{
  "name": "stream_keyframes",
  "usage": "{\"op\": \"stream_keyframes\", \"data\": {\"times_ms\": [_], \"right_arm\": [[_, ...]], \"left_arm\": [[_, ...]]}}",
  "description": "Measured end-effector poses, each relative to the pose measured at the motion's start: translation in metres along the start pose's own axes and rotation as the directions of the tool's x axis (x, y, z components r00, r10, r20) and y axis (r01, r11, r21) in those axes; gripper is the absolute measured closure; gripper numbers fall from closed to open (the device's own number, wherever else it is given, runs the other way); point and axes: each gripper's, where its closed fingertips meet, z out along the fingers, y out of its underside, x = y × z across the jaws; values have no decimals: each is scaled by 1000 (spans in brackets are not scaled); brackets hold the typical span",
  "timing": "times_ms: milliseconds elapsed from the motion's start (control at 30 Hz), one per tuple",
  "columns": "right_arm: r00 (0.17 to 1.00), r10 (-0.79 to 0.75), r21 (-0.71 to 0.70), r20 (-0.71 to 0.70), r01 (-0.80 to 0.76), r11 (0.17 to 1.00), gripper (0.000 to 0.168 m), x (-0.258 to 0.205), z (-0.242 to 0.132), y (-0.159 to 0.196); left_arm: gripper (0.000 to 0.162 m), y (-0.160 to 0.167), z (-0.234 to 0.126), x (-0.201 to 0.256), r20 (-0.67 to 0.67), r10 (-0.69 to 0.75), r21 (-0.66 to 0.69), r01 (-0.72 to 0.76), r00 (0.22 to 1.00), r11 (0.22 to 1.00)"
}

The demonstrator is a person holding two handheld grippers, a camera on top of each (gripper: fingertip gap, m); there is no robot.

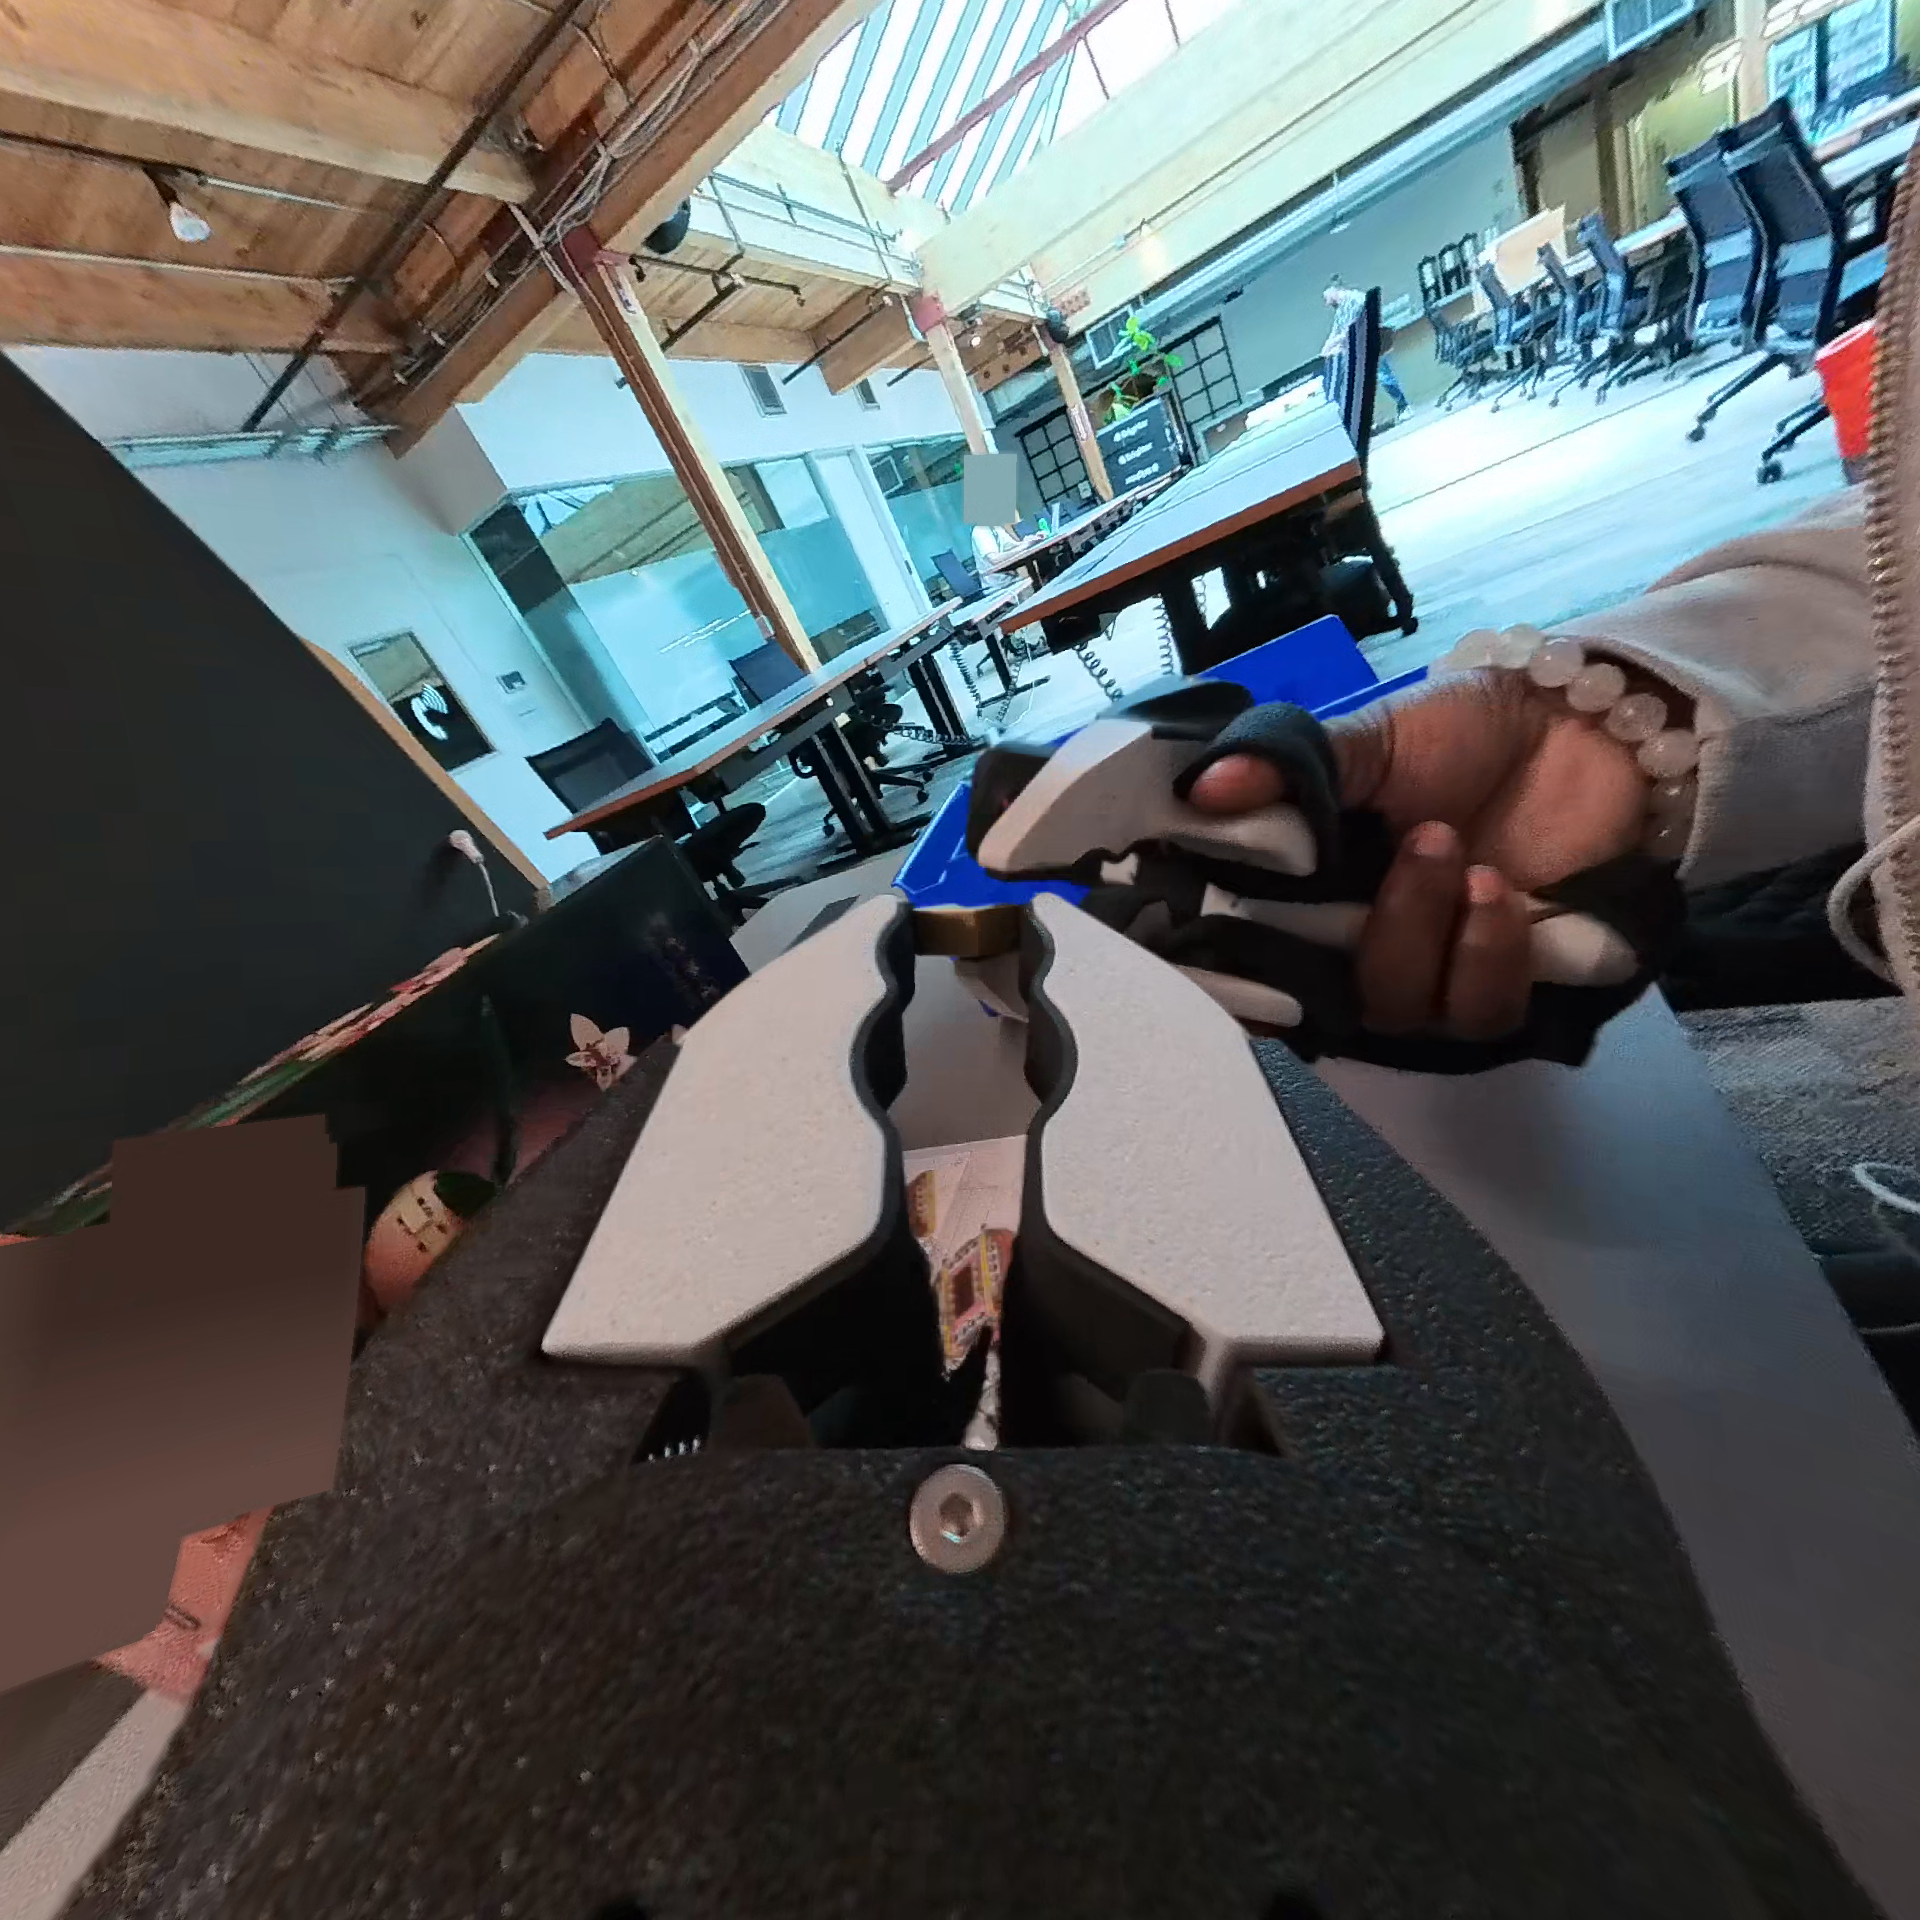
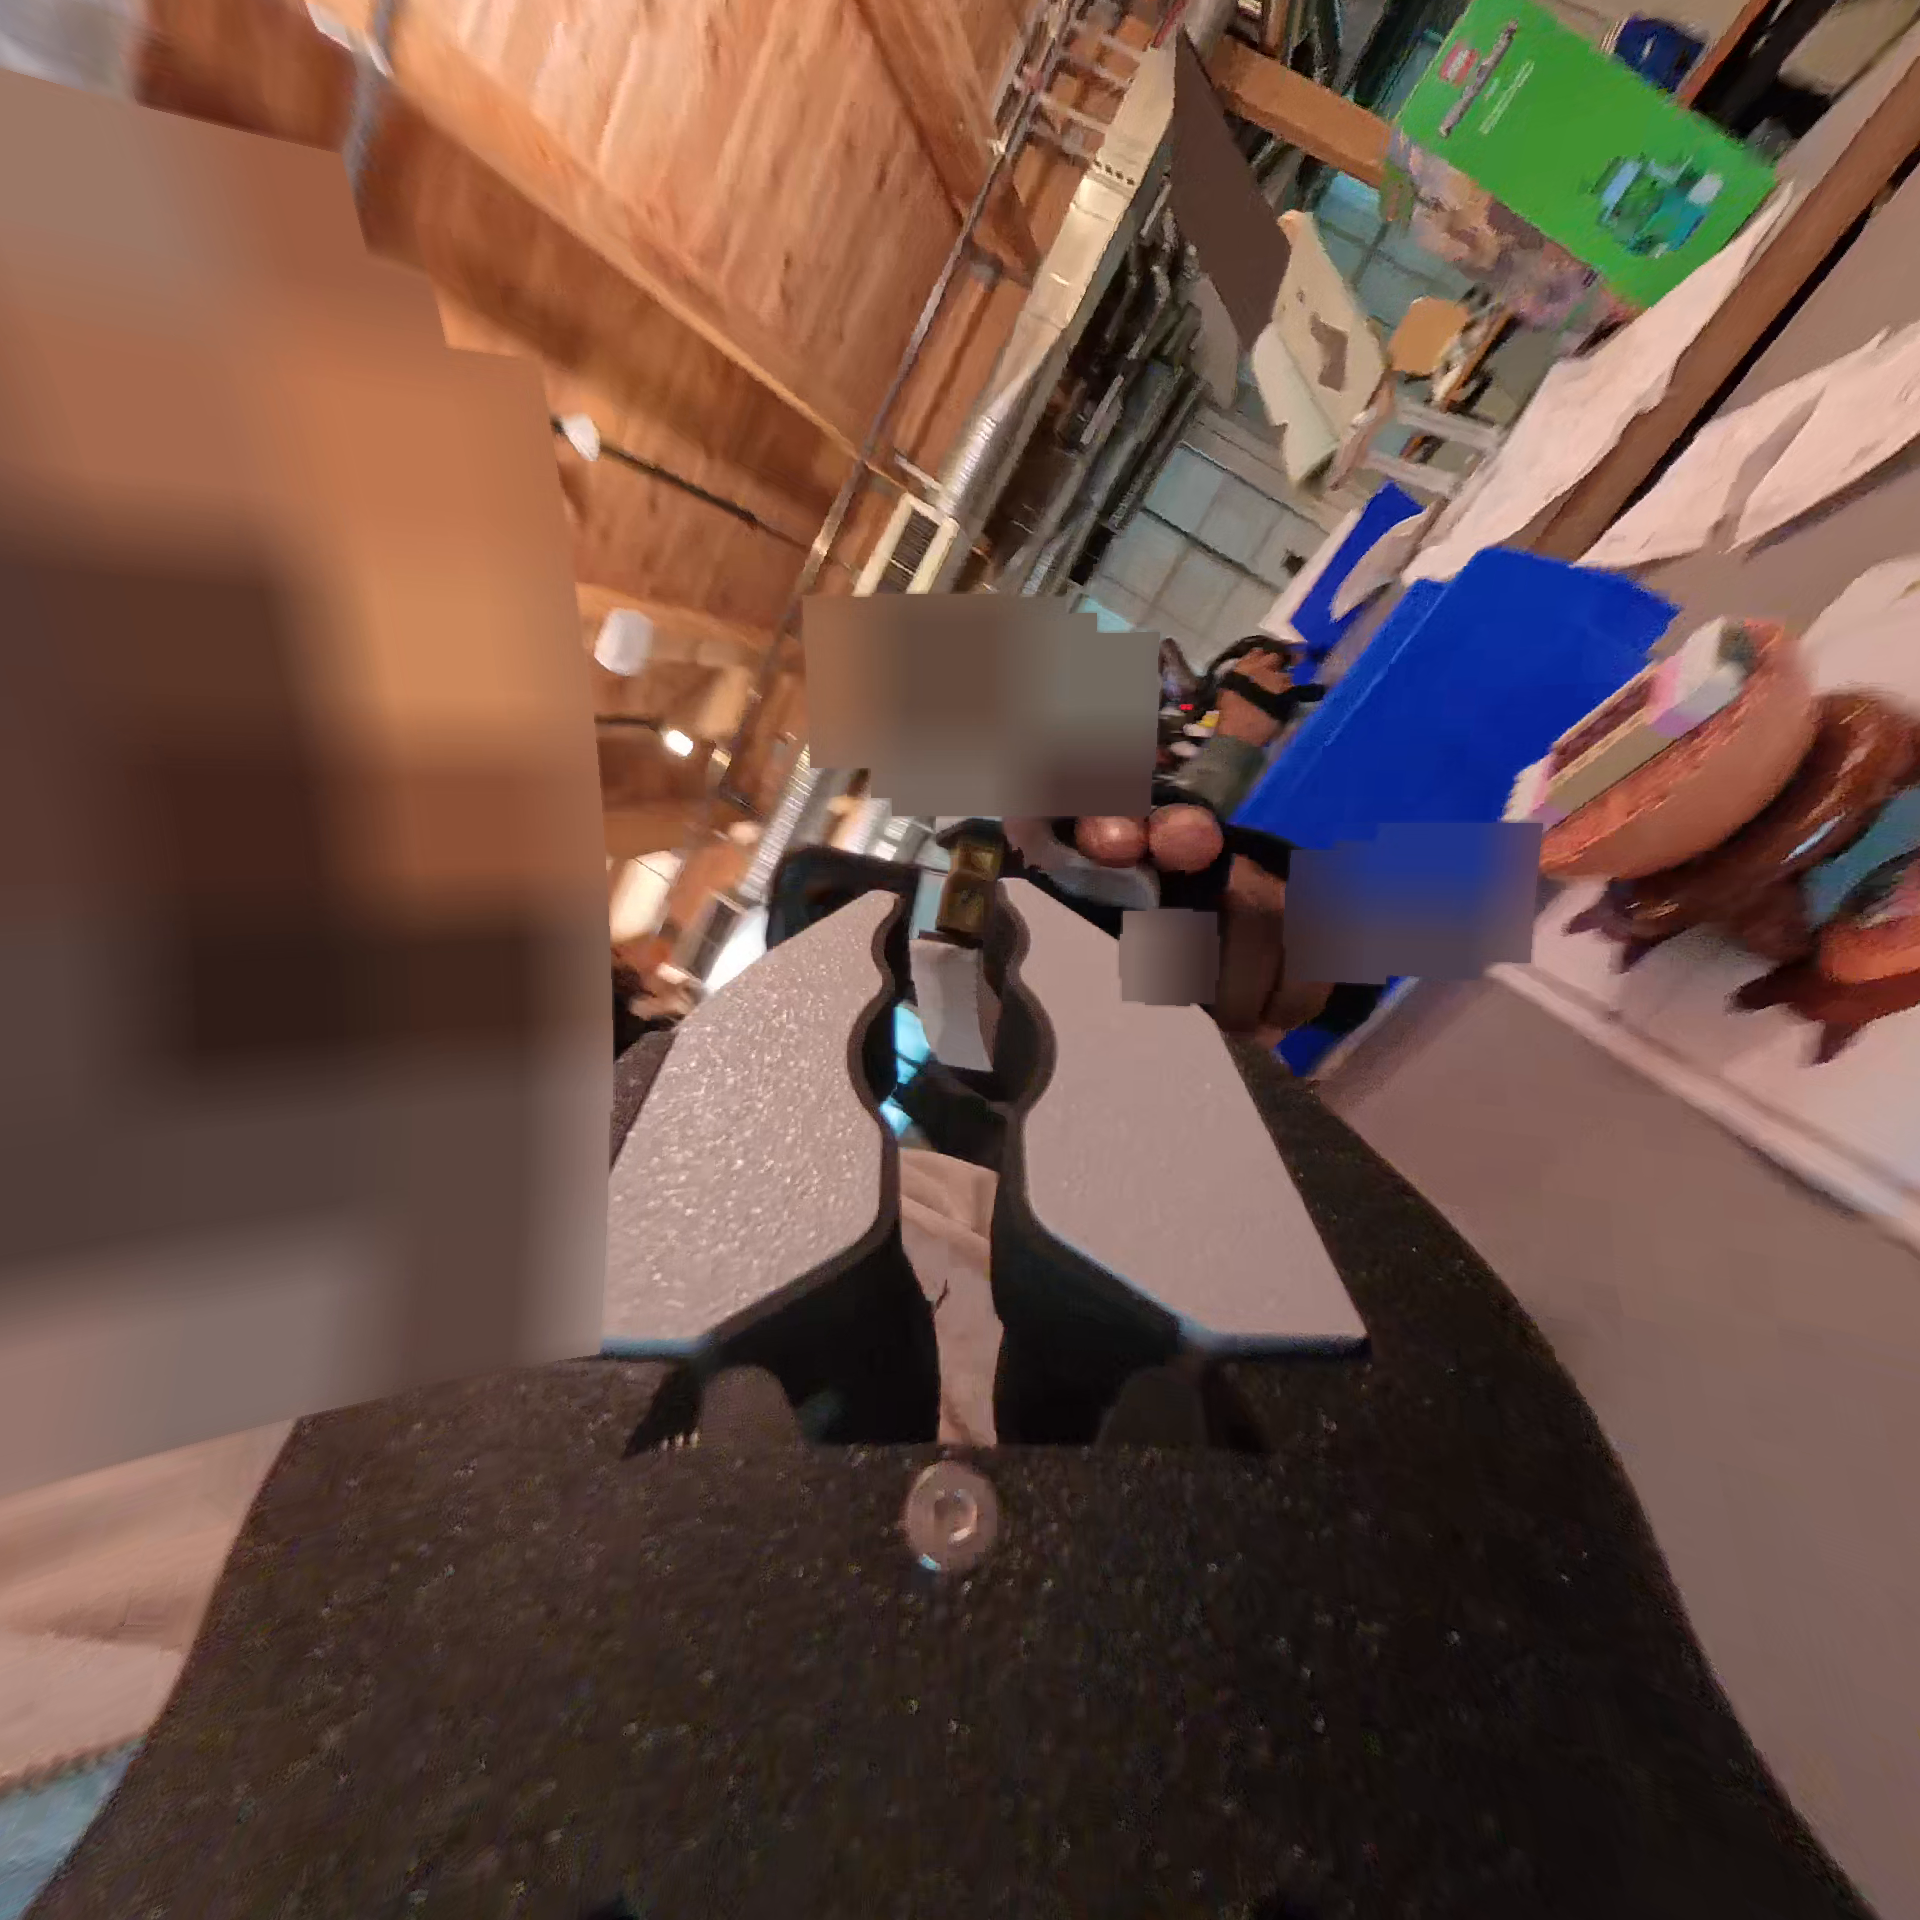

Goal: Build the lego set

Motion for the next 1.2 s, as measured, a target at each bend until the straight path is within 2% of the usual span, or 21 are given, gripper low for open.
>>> {"op": "stream_keyframes", "data": {"times_ms": [100, 133, 200, 267, 333, 433, 533, 700, 900, 1033, 1100, 1200], "right_arm": [[939, -297, -96, -175, 284, 954, 151, 6, -11, -9], [880, -408, -154, -246, 380, 912, 151, 9, -15, -12], [688, -625, -342, -368, 525, 779, 157, 18, -22, -16], [519, -753, -506, -404, 559, 657, 158, 27, -23, -15], [459, -792, -607, -402, 514, 606, 159, 38, -22, -7], [483, -773, -662, -411, 426, 617, 158, 54, -25, 4], [538, -722, -619, -435, 404, 674, 158, 60, -25, 2], [513, -729, -626, -454, 399, 670, 158, 68, -29, -2], [549, -712, -647, -438, 357, 673, 164, 80, -33, 4], [598, -681, -655, -422, 319, 685, 165, 86, -38, 7], [596, -673, -666, -437, 288, 688, 165, 93, -49, 3], [572, -665, -730, -480, 160, 664, 165, 116, -77, 2]], "left_arm": [[144, 11, -1, -5, 44, 14, -56, -12, 999, 998], [144, 18, -2, -7, 75, 44, -96, -37, 996, 995], [144, 32, -3, -11, 130, 111, -188, -86, 985, 978], [144, 44, -1, -8, 155, 172, -256, -129, 973, 958], [144, 53, 1, -3, 164, 215, -298, -160, 963, 941], [144, 63, 2, -2, 181, 266, -350, -191, 947, 917], [144, 68, 2, -3, 191, 334, -392, -240, 923, 888], [144, 76, 5, 0, 174, 376, -423, -276, 910, 863], [144, 83, 7, 2, 156, 402, -447, -298, 902, 843], [142, 92, 4, 6, 164, 332, -455, -228, 929, 861], [134, 98, -4, 5, 183, 275, -469, -162, 944, 868], [132, 108, -24, 1, 233, 145, -480, -16, 962, 877]]}}
